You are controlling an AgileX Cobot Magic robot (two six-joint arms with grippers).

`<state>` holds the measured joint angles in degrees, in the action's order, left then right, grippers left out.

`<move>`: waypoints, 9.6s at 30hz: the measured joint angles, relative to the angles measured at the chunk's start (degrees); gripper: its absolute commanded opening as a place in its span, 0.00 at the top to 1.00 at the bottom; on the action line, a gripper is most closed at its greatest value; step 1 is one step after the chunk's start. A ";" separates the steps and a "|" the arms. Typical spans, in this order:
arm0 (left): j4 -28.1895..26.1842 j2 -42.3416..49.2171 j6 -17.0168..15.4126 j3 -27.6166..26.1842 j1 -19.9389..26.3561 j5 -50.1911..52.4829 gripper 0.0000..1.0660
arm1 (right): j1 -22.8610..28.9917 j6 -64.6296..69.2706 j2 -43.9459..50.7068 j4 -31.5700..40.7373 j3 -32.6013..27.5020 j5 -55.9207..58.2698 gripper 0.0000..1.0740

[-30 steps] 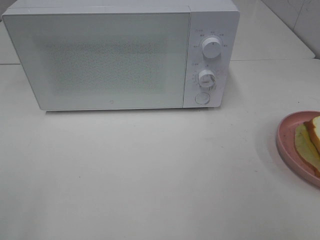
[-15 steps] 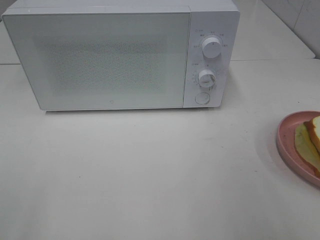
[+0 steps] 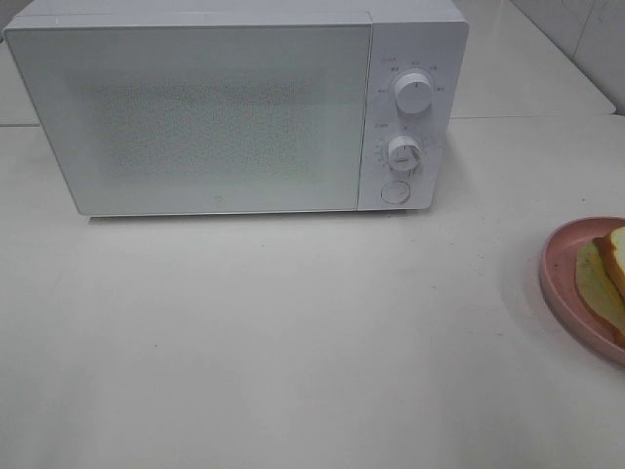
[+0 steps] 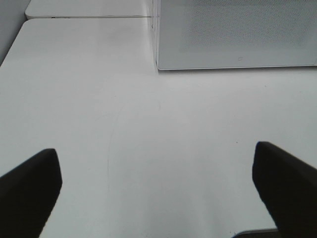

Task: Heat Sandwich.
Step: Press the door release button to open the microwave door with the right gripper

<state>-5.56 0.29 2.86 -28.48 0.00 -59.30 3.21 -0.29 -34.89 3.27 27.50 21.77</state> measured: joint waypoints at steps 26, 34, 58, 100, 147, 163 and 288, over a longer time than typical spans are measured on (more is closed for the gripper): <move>0.00 0.00 0.00 0.00 0.00 0.00 0.01 | 0.97 -1.66 -23.20 2.41 -5.96 -34.95 0.29; 0.00 0.00 0.00 0.00 0.00 0.00 0.01 | 11.06 -10.31 -28.99 12.15 -10.77 -49.39 0.28; 0.00 0.00 0.00 0.00 0.00 0.00 0.01 | 32.26 -23.03 -51.28 33.69 -11.40 -74.37 0.22; 0.00 0.00 0.00 0.00 0.00 0.00 0.01 | 42.06 -20.40 -63.48 48.30 -2.52 -79.35 0.29; 0.00 0.00 0.00 0.00 0.00 0.00 0.01 | 42.06 60.33 -63.48 48.53 -2.52 -75.29 0.98; 0.00 0.00 0.00 0.00 0.00 0.00 0.01 | 38.96 60.56 -68.18 44.75 0.40 -75.29 0.97; 0.00 0.00 0.00 0.00 0.00 -0.06 0.01 | 25.32 72.48 -88.98 31.68 27.44 -65.83 1.00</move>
<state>-5.56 0.29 2.86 -28.48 0.00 -59.36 28.53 72.19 -123.87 34.95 54.95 -44.06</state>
